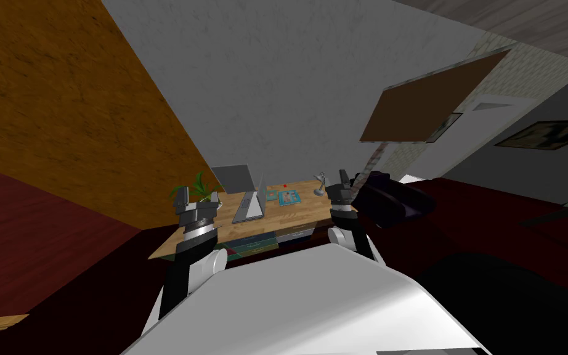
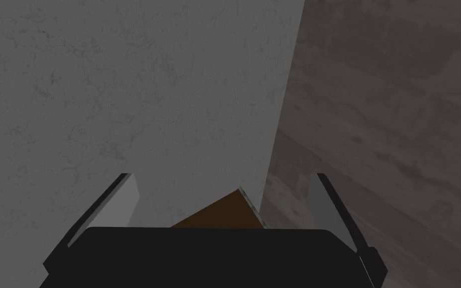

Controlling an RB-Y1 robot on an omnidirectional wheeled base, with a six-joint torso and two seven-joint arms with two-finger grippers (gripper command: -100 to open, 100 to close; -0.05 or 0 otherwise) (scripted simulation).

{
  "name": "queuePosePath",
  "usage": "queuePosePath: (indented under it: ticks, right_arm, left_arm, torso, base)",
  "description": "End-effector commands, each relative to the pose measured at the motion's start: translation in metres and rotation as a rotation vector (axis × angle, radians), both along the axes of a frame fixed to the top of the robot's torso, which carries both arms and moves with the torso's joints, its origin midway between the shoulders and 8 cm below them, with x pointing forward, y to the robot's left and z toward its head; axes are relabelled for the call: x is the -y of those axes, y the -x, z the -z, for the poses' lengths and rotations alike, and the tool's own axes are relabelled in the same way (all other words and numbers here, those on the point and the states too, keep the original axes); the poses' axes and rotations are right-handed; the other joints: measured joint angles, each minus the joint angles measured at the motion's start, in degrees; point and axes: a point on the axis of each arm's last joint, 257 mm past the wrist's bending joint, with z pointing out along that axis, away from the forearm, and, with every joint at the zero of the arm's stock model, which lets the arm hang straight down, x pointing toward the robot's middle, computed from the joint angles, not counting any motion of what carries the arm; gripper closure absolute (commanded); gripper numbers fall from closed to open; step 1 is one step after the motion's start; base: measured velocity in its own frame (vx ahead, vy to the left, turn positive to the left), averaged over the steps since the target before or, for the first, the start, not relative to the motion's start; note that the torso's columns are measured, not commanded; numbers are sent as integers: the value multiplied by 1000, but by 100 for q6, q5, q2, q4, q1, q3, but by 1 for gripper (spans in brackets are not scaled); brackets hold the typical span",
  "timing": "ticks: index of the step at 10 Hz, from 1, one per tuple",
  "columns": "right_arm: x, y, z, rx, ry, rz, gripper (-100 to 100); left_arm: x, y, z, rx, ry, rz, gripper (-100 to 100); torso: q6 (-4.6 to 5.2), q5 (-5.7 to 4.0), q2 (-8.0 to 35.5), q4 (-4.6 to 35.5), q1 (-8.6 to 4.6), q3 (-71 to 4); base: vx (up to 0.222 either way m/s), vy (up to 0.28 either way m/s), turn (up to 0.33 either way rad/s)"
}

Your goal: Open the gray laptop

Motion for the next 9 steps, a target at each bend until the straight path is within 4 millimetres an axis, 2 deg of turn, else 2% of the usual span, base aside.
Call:
queuePosePath:
  ticks: [1, 9]
  right_arm:
    - [0, 0, 0, 0, 0, 0, 0]
    - [0, 0, 0, 0, 0, 0, 0]
  left_arm:
    - [0, 0, 0, 0, 0, 0, 0]
    - [0, 0, 0, 0, 0, 0, 0]
  torso:
    - [0, 0, 232, 235, 0, -467]
    - [0, 0, 3539, 3537, 0, -7073]
  base:
    - [0, 0, 0]
    - [0, 0, 0]
